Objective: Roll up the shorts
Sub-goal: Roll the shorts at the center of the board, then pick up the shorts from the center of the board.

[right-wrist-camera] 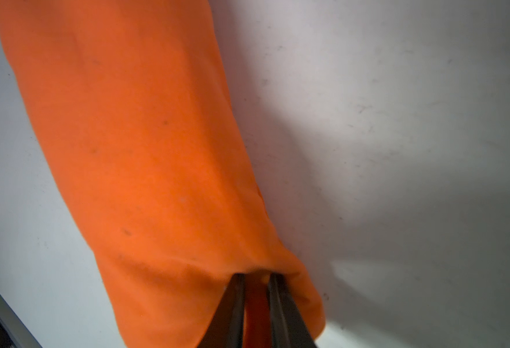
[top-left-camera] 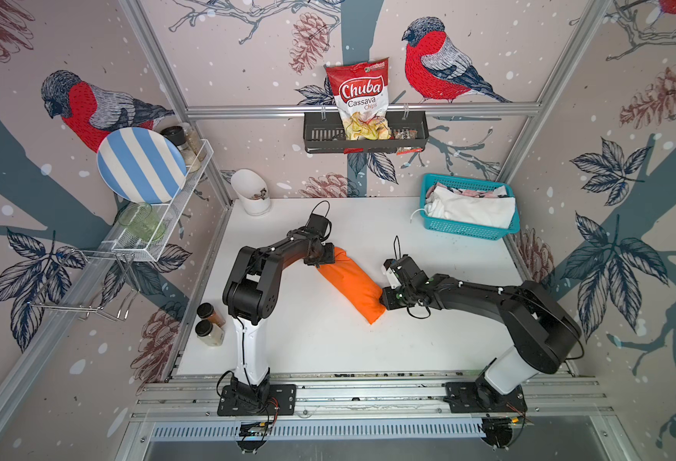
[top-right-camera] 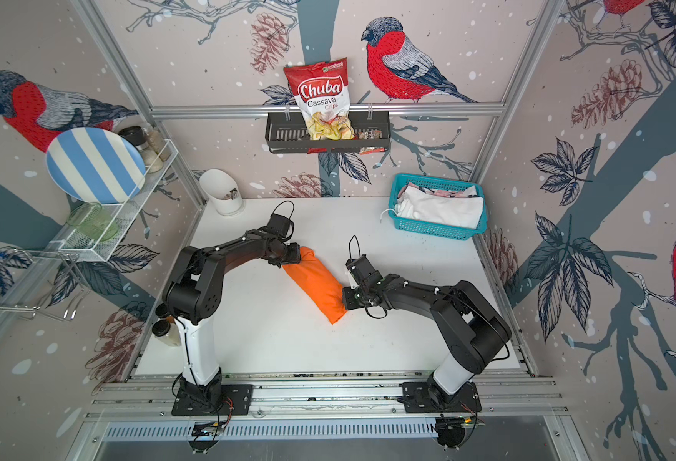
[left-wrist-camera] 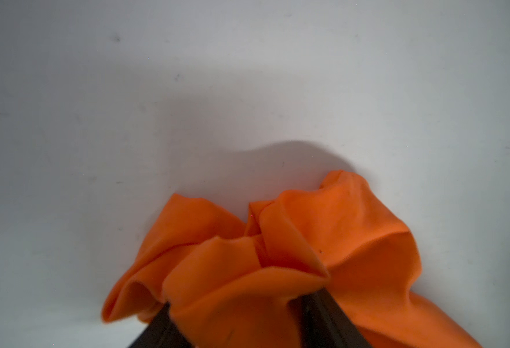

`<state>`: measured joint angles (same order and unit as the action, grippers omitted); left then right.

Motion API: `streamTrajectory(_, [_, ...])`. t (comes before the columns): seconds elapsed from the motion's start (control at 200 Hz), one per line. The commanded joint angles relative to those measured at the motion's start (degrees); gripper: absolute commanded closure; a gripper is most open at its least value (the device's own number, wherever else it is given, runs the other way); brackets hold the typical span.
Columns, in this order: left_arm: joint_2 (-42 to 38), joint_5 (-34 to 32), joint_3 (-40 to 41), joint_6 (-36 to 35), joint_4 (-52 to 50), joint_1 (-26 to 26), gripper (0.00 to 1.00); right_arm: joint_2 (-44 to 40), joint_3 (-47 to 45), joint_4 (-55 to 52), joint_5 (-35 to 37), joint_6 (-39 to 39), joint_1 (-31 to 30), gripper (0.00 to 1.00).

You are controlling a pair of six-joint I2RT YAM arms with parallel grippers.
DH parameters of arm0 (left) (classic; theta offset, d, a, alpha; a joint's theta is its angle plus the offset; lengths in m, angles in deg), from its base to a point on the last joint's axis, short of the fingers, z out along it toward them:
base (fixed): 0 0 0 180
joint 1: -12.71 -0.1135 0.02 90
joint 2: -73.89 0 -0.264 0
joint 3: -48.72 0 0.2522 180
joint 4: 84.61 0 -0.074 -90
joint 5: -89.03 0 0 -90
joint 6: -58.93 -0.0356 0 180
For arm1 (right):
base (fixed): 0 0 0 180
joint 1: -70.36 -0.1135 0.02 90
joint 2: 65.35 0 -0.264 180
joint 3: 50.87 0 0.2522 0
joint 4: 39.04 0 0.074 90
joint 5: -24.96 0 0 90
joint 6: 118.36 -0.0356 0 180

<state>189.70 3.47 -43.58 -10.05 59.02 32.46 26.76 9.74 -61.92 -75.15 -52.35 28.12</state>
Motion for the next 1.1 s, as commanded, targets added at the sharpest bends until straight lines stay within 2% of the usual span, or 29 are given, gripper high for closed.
streamTrajectory(0.0, [-2.09, -1.25, 0.16, 0.64, -3.59, -0.21, 0.35, -2.62, 2.02, -3.44, 5.70, 0.43, -0.73, 0.67])
streamTrajectory(0.165, [-5.59, -1.30, -3.11, 0.96, -5.32, -0.15, 0.27, -4.39, 9.66, -13.78, 12.65, 2.34, -3.24, 0.52])
streamTrajectory(0.275, [-6.60, -1.71, -6.46, 0.13, -7.91, -0.23, 0.24, -2.63, 16.11, -20.42, 15.99, 3.79, -6.25, 0.42])
streamTrajectory(0.53, [-10.37, -3.65, -13.18, -1.51, -14.74, -2.49, 0.22, 12.06, 37.17, -33.80, 21.00, 7.90, -13.04, 0.16])
streamTrajectory(0.6, [-12.51, -4.09, -12.45, -2.09, -15.78, -4.09, 0.21, 17.01, 43.41, -36.74, 21.27, 8.58, -13.54, 0.01])
streamTrajectory(0.815, [-22.51, -3.44, -3.12, -3.48, -14.95, -9.73, 0.19, 31.52, 60.24, -43.94, 22.36, 11.05, -12.29, 0.00])
streamTrajectory(0.915, [-25.54, -1.74, 3.12, -4.30, -12.23, -12.21, 0.19, 36.99, 65.67, -45.30, 19.39, 11.58, -11.01, 0.00])
streamTrajectory(1.096, [-27.31, 1.94, 8.87, -5.37, -11.17, -14.45, 0.19, 45.18, 72.87, -46.44, 11.63, 12.10, -8.91, 0.00])
